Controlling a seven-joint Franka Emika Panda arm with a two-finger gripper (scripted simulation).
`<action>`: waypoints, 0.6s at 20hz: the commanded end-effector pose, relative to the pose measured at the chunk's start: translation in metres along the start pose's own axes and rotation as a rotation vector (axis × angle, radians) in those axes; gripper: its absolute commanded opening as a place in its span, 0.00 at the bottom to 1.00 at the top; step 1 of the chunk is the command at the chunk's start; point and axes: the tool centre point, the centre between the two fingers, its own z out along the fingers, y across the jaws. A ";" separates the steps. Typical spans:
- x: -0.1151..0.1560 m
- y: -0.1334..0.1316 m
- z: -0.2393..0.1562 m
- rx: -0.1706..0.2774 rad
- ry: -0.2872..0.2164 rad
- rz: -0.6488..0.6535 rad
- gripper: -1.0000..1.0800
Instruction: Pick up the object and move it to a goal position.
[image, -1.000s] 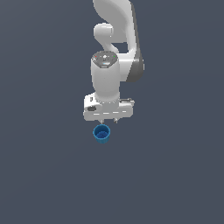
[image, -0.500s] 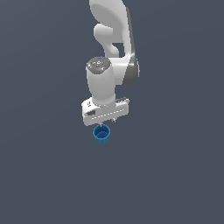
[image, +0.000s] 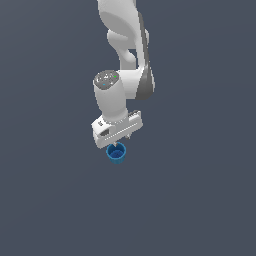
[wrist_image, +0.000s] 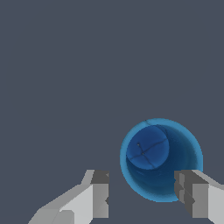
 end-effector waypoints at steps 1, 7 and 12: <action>-0.003 0.000 0.004 0.009 0.008 -0.055 0.62; -0.009 0.001 0.012 0.029 0.030 -0.185 0.62; -0.014 0.001 0.018 0.043 0.052 -0.292 0.62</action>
